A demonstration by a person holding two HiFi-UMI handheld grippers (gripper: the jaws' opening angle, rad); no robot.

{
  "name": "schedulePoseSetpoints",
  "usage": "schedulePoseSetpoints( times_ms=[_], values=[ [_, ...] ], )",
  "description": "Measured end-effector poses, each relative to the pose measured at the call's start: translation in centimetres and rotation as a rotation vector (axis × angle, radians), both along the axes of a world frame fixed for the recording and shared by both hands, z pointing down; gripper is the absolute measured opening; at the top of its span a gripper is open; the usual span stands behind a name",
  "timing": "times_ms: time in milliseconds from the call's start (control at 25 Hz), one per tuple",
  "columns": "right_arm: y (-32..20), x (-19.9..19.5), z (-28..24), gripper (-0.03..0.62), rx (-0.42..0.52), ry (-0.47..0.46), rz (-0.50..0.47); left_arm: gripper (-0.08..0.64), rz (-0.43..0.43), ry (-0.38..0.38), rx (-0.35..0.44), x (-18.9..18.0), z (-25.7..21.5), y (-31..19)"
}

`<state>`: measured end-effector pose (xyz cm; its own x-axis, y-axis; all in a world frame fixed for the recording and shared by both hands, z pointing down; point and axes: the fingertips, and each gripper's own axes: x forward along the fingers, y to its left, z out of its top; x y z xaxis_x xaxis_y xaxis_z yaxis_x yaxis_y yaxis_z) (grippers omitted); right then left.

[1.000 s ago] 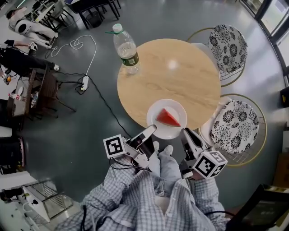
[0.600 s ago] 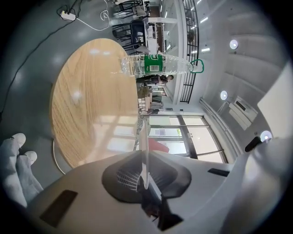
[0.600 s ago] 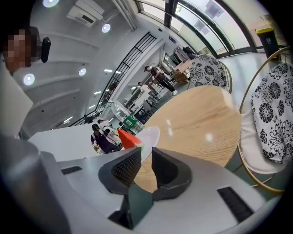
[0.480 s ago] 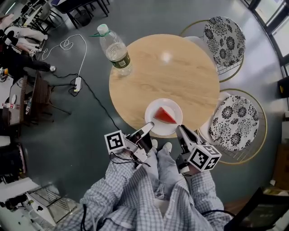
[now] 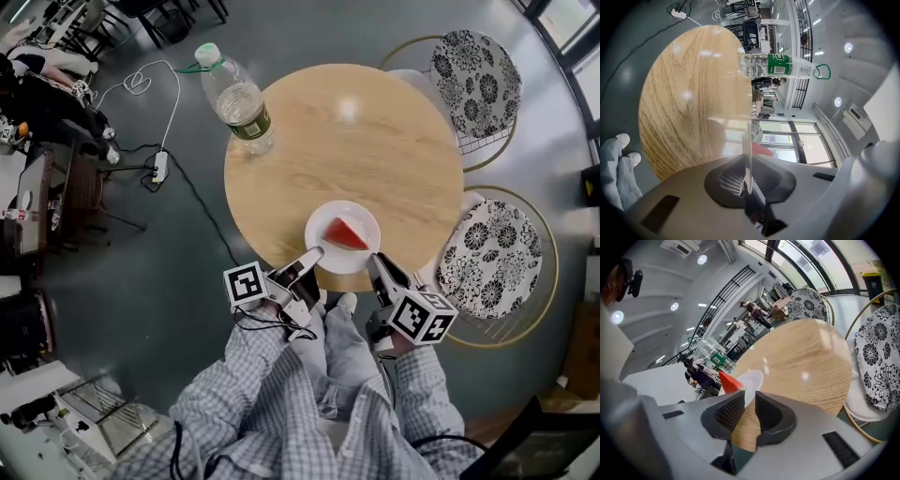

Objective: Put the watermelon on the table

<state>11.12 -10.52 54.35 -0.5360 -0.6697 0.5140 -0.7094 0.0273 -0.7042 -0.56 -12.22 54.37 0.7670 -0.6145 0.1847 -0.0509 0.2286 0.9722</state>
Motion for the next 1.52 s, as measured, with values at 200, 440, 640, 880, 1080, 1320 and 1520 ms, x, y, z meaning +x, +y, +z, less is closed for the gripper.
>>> schedulePoseSetpoints(
  times_ms=[200,440,640,880,1080,1320,1520],
  values=[
    [-0.3,0.0,1.2,0.077,-0.039,0.028,-0.01,0.034,0.003,-0.02,-0.034,0.0,1.1,-0.3],
    [-0.2,0.3,2.5,0.077,-0.08,0.058,-0.005,0.034,0.029,-0.072,-0.076,0.2,2.6,-0.3],
    [-0.5,0.4,2.8,0.077,-0.081,0.08,-0.006,0.032,0.033,-0.093,-0.099,0.1,3.2,-0.2],
    [-0.5,0.5,2.6,0.077,-0.067,0.11,-0.04,0.032,0.041,-0.111,-0.112,0.1,3.7,-0.4],
    [-0.1,1.2,1.5,0.078,-0.01,0.192,-0.086,0.031,0.043,-0.099,-0.114,0.3,3.7,-0.5],
    [1.5,-2.7,-1.4,0.078,0.279,0.621,-0.546,0.031,0.052,-0.109,-0.125,0.3,4.0,-0.5],
    [3.5,-6.2,0.1,0.078,0.455,0.949,-0.91,0.031,0.052,-0.11,-0.128,0.3,4.1,-0.4]
  ],
)
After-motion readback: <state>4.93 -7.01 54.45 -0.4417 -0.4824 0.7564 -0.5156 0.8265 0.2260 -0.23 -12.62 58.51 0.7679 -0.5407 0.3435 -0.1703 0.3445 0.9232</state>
